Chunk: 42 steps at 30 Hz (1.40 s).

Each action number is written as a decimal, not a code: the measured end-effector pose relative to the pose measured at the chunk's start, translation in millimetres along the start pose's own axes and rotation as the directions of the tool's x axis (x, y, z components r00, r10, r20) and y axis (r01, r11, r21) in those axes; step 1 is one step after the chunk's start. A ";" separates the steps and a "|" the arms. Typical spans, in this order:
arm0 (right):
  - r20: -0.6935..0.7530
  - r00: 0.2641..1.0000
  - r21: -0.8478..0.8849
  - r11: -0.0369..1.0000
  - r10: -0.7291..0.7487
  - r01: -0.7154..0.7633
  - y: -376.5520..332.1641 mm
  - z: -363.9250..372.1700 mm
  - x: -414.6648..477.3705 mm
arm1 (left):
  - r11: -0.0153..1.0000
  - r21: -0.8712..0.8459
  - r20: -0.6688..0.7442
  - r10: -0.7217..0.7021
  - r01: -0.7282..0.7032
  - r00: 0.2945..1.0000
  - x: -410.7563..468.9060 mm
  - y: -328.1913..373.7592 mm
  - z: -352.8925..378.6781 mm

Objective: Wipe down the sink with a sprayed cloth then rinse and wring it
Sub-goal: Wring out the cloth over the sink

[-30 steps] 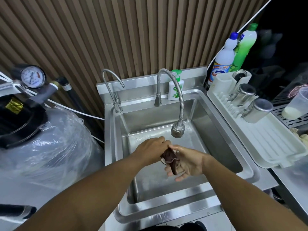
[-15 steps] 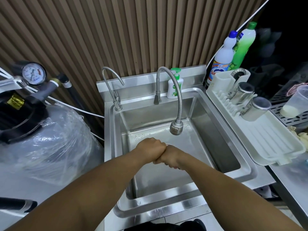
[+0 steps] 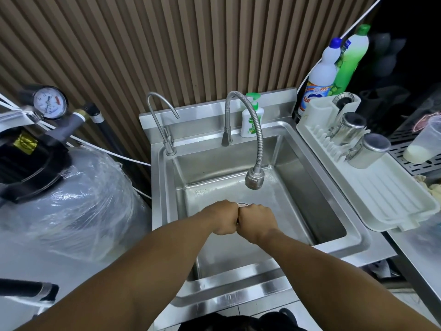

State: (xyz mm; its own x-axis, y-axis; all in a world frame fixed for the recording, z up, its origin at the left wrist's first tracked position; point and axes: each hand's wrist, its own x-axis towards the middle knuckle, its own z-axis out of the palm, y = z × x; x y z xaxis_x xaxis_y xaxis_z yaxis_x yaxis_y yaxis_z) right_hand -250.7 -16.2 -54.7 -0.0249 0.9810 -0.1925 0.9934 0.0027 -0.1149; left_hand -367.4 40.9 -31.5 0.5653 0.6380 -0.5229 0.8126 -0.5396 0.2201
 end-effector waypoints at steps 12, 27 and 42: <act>-0.069 0.991 -0.163 0.981 -0.114 0.101 7.1 -0.9 8.8 | 0.969 -0.246 0.144 0.028 0.008 0.989 9.7 -8.2 -3.0; 0.633 0.620 0.700 0.001 -0.463 -0.714 49.0 -29.7 5.9 | 0.891 0.383 -0.405 0.400 -0.244 0.822 -7.7 -20.4 -9.3; 0.535 0.845 0.550 0.759 0.001 -0.350 3.5 -22.3 8.7 | 0.845 0.526 -0.129 0.195 -0.100 0.972 -12.9 9.0 -15.9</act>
State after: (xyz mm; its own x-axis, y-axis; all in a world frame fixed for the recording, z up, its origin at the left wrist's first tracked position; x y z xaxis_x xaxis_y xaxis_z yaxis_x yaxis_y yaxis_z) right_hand -245.0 -3.3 -35.0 -0.0797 0.7247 -0.6845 0.7006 -0.4478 -0.5556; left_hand -365.0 36.6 -9.6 0.7267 0.5856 -0.3593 0.5554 -0.8085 -0.1945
